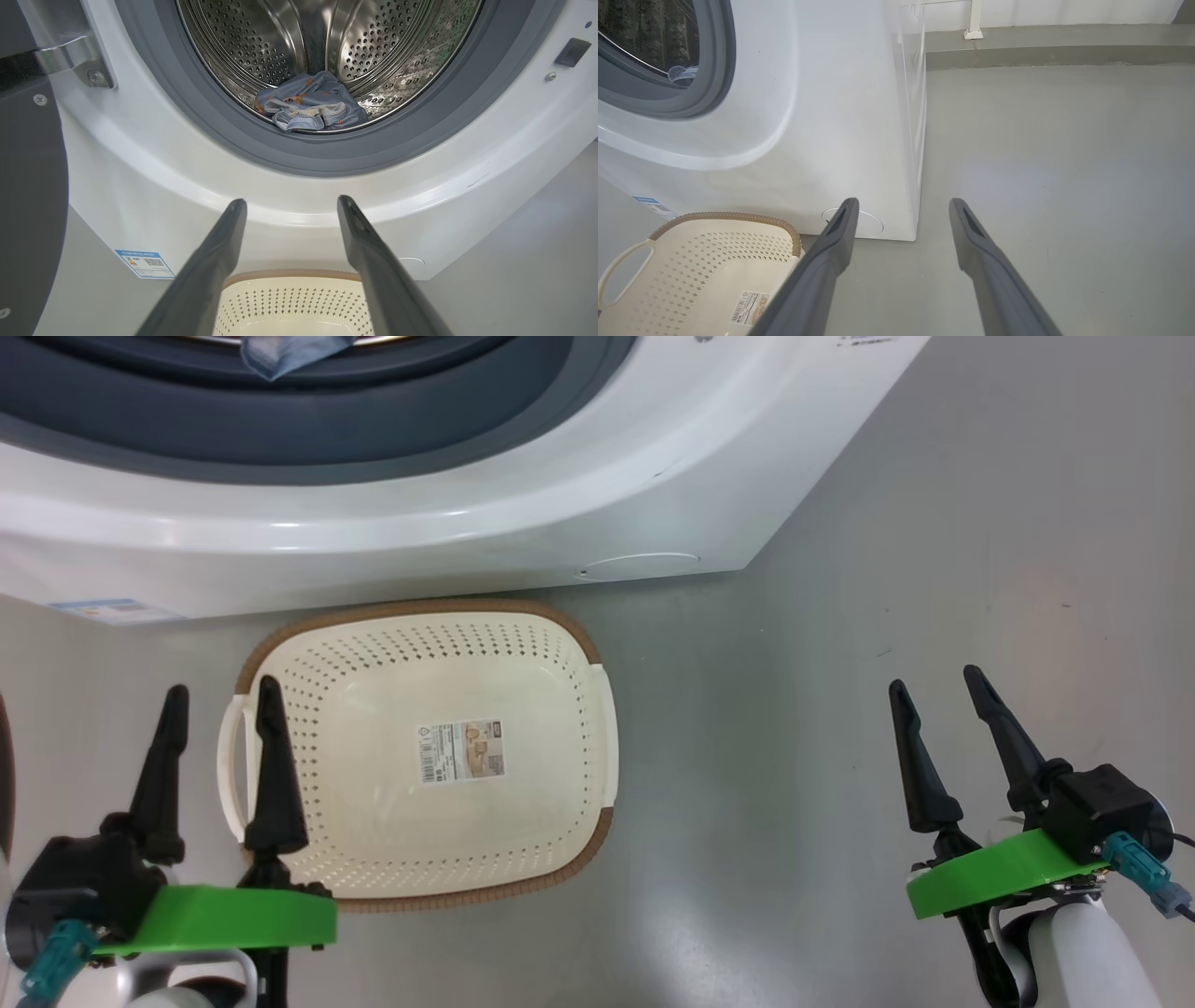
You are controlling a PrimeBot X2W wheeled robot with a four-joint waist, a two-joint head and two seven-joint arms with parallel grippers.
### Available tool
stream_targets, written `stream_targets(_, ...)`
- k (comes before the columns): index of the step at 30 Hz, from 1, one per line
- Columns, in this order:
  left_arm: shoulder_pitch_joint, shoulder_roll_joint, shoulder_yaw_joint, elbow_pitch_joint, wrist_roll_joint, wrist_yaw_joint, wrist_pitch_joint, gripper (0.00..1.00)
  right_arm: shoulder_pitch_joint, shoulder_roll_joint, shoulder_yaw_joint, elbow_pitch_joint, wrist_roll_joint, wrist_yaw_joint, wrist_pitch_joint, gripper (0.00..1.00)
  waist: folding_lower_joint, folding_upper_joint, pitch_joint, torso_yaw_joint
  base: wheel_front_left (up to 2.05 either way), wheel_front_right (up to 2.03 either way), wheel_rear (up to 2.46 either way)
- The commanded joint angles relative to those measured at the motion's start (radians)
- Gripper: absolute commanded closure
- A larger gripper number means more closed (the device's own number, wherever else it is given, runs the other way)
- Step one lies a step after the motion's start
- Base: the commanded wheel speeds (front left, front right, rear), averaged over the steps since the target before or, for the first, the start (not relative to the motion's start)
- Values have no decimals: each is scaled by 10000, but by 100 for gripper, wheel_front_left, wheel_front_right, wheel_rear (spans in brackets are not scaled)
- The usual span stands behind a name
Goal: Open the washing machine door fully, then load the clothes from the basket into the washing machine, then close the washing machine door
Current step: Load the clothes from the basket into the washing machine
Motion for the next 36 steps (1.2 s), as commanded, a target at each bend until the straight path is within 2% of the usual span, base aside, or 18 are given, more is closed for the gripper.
stream_targets(1, -113, 299, 368, -128, 29, 64, 32, 0, 81, 50, 302, -184, 35, 16, -48, 0, 0, 0, -3, -67, 0, 0, 0)
stream_targets(8, -670, 431, 292, 229, 98, -9, 145, 0, 65, 82, 346, -146, 71, 16, -48, 0, 0, 0, -37, -252, 0, 0, 0)
stream_targets(17, -3013, 690, 65, 1782, 283, -299, 638, 0, 25, 112, 558, -61, 218, 16, -48, 0, 0, 0, -105, -746, 0, 0, 0)
stream_targets(24, -5276, 989, -80, 3722, 576, -460, 1112, 0, 40, 116, 721, -37, 449, 16, -48, 0, 0, 0, -64, -1221, 0, 0, 0)
stream_targets(36, -8373, 1202, -468, 8114, 893, -763, 1740, 0, 61, 117, 1052, 55, 724, 16, -48, 0, 0, 0, 6, -1950, 0, 0, 0)
